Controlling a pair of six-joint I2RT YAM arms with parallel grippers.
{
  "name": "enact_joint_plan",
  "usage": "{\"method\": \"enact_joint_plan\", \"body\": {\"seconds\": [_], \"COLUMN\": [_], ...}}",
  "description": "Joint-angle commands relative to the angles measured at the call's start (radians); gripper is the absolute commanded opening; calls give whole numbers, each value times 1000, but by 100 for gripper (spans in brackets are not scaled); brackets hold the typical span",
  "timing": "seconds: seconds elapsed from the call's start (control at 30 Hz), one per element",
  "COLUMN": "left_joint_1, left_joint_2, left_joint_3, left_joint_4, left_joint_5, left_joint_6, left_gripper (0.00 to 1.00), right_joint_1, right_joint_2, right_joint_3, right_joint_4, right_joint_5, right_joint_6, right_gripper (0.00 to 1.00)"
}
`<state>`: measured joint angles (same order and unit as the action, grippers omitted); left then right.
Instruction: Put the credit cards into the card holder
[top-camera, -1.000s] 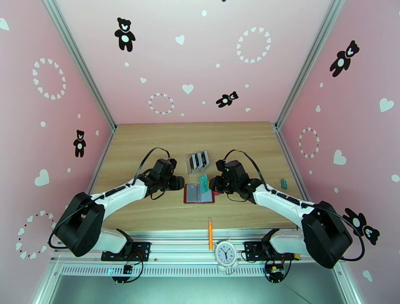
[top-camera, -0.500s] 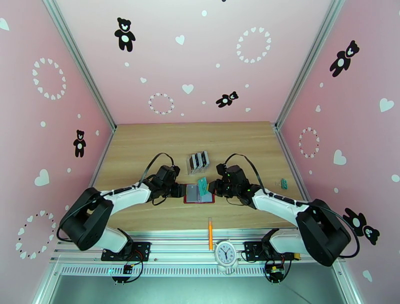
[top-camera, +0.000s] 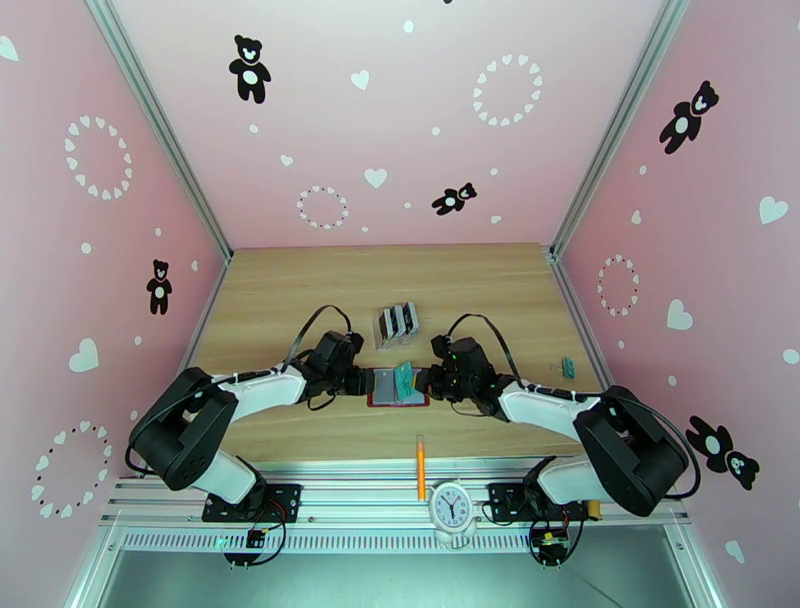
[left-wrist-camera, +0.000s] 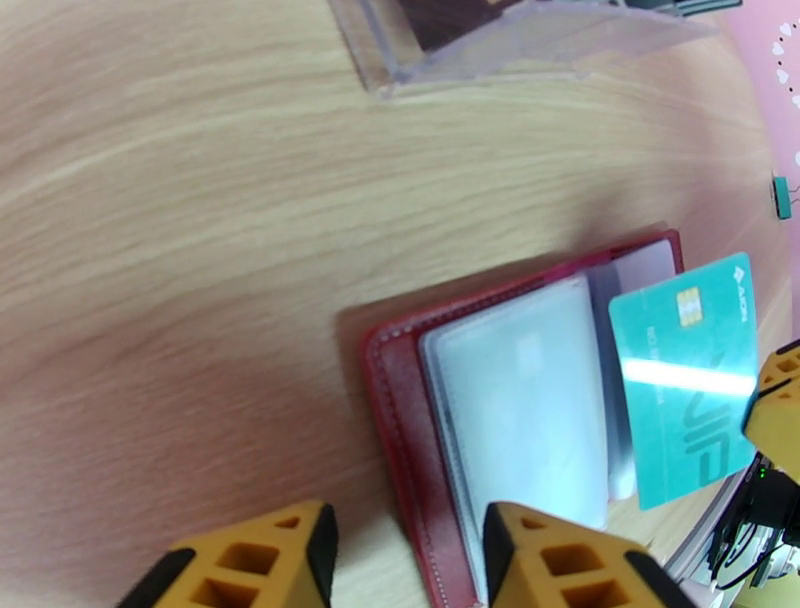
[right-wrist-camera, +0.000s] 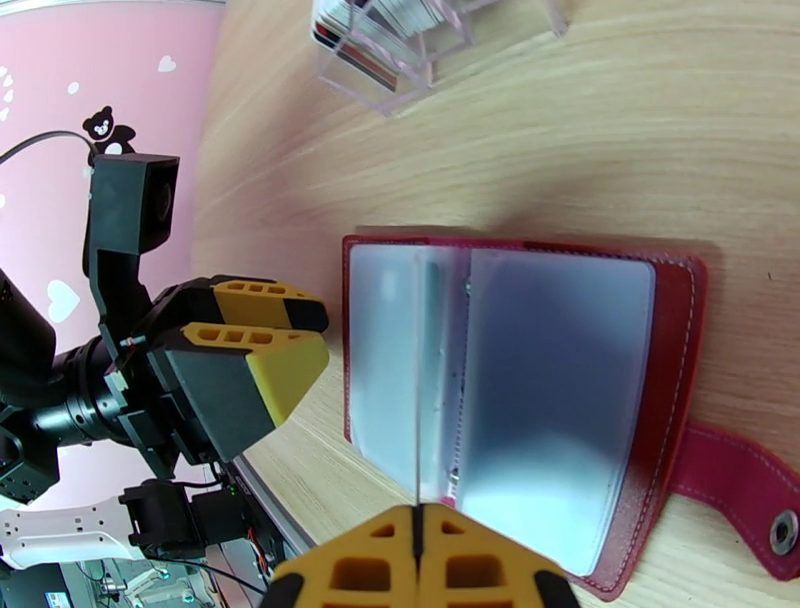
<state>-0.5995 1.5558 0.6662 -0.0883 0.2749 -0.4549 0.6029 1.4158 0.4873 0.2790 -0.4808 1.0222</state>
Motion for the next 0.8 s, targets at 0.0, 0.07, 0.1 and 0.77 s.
{"method": "enact_joint_plan", "body": {"seconds": [0.0,0.07,0.1,0.77], "left_joint_1": [-15,-17,-16,-19], "left_joint_2": [10,10,10,30], "left_joint_3": [-7,-7,-6,-2], "left_joint_4": [15,15,15,5], "left_joint_5": [21,20,21,20], "left_joint_6": [15,13,13,12], "left_gripper": [45,45,44,33], "right_joint_1": [6,6,6,10], "right_joint_2": [20,21,22,58], "right_joint_3": [-16,-17,-18,-21], "right_joint_4": [38,40,40,85], "right_joint_5": [-8,-8,-8,-21], "right_joint_6": [10,12,12,18], "right_gripper": [0,0,0,0]}}
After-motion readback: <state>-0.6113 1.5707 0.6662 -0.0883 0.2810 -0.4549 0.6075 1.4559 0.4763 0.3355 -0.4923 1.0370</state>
